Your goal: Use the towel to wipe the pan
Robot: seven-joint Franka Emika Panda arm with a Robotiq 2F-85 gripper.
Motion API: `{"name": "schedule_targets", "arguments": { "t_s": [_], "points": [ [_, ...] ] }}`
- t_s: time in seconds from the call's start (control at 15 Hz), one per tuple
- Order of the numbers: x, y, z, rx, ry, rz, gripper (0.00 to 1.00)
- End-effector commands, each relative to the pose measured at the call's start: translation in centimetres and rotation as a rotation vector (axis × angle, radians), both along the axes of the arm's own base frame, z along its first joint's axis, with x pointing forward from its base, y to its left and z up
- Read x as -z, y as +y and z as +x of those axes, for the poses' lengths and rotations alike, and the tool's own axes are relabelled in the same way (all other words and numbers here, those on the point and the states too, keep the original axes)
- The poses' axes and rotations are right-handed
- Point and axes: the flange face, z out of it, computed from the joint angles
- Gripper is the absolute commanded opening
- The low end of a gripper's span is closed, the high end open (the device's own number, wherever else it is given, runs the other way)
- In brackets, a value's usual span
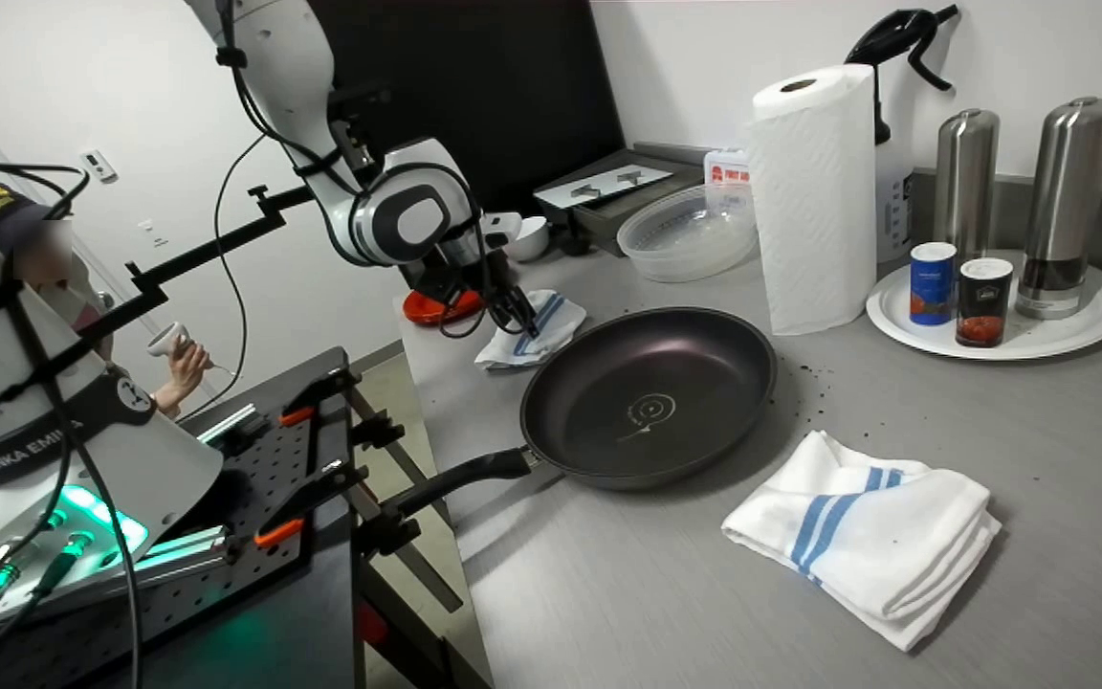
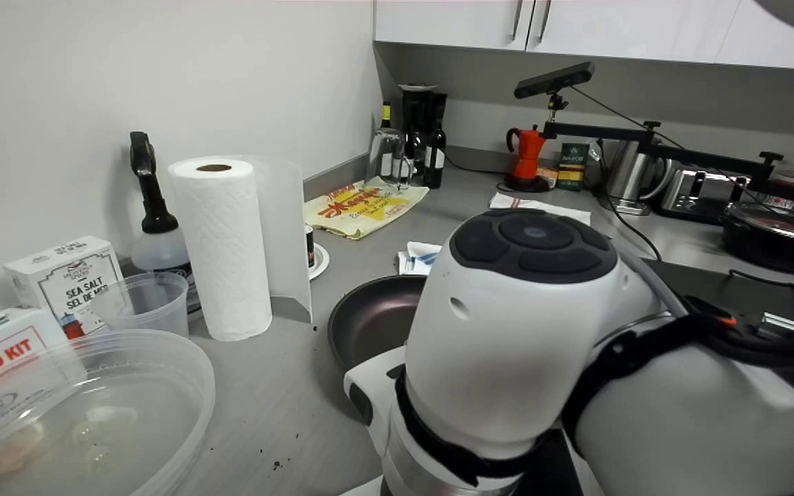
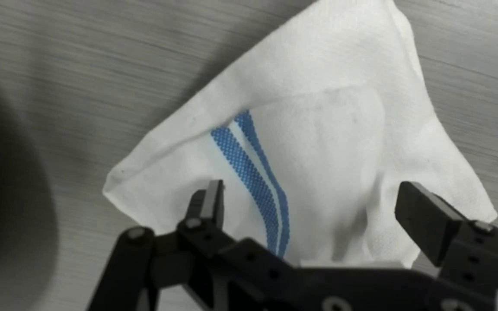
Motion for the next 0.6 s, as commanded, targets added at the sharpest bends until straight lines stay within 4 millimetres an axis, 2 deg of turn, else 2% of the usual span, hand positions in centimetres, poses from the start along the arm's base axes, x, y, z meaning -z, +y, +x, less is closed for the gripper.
{"name": "schedule_targets", "arguments": {
  "t_s": [0.0,0.27,0.4,0.47,0.53],
  "points": [
    [1.04,0.61,0.19,0.025,-0.008,-0.003,1.00],
    [1.63,0.74,0.15,0.022,-0.006,-0.010,1.00],
    [1.84,0.75,0.17,0.021,-0.003,-0.012,0.84],
    [1.93,0.72,0.19,0.021,-0.001,-0.014,0.67],
    [1.93,0.65,0.23,0.023,0.001,-0.013,0.60]
  ]
}}
